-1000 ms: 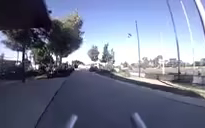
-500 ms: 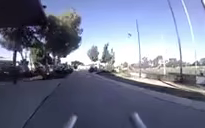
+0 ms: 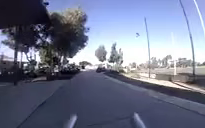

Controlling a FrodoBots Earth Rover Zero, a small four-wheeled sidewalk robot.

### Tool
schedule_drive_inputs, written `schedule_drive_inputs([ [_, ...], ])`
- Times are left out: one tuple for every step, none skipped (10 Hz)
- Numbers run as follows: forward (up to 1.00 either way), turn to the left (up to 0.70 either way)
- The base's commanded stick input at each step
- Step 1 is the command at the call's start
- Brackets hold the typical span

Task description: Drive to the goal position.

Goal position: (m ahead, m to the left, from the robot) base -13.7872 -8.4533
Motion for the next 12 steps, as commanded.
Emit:
schedule_drive_inputs([
  [1.00, 0.00],
  [1.00, 0.00],
  [1.00, 0.00],
  [1.00, 0.00],
  [1.00, 0.00],
  [1.00, 0.00],
  [1.00, 0.00],
  [1.00, 0.00],
  [1.00, 0.00],
  [1.00, 0.00],
  [1.00, 0.00],
  [1.00, 0.00],
])
